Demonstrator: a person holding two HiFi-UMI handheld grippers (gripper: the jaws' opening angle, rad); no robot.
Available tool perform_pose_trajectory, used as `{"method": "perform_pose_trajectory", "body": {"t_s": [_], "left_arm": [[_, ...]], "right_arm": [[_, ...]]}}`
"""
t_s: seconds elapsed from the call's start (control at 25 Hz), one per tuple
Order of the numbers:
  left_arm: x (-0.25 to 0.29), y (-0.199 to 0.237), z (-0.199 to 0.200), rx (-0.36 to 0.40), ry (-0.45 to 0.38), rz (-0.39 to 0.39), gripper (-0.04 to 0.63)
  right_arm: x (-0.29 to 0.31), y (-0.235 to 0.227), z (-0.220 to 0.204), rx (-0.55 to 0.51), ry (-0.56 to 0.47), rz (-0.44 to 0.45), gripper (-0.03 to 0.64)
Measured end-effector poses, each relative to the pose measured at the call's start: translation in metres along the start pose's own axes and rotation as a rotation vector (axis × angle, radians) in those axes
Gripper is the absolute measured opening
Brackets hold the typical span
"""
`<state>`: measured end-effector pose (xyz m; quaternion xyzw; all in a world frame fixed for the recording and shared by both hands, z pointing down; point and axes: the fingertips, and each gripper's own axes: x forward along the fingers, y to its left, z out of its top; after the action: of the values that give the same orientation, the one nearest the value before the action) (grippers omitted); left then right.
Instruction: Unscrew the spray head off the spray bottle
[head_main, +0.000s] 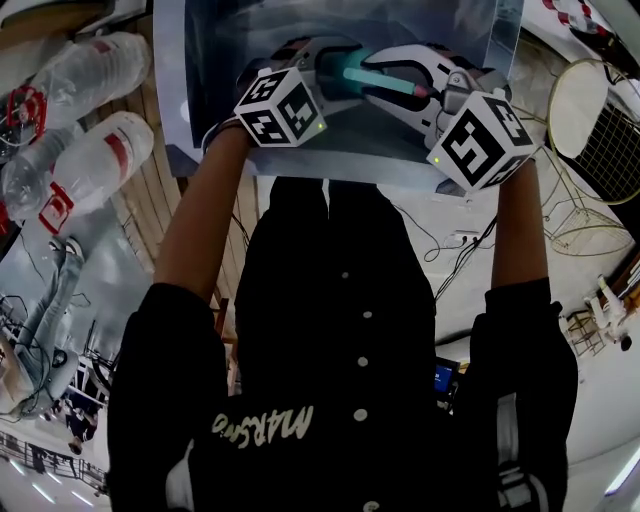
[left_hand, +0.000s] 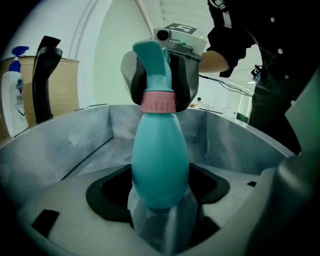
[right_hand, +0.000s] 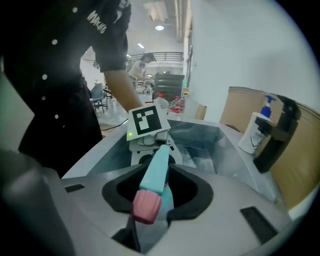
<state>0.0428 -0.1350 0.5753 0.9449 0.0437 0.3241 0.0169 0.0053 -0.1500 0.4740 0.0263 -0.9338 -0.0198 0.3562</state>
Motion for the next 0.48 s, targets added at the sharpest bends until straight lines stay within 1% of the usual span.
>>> {"method": "perform_pose_trajectory", "body": {"t_s": [0.08,0.16,0.24,0.48], "left_arm": [[-0.0005,0.0004,0.0,-0.005,-0.001,0.001,0.364],[-0.0004,-0.0002,0.0005,0.004,0.0,0.001,0.364],[-0.0002,-0.0008,0.0007,0.012,0.0,-0.002,0.364],[-0.0001,0.0002,-0.0004,0.003,0.0,0.0,0.364]], "right_arm": [[0.0004,0.0003,0.001,-0.036,0.007,0.035,0.146],[-0.0003,0.0017,0.0015,-0.044,0.007,0.048,0.146],[-0.0008,0.0028,0.0015,-0.052,0.009,0.047,0.146],[-0.0014,0.0015,0.0027,-0.071,0.02,0.044,0.144]]}}
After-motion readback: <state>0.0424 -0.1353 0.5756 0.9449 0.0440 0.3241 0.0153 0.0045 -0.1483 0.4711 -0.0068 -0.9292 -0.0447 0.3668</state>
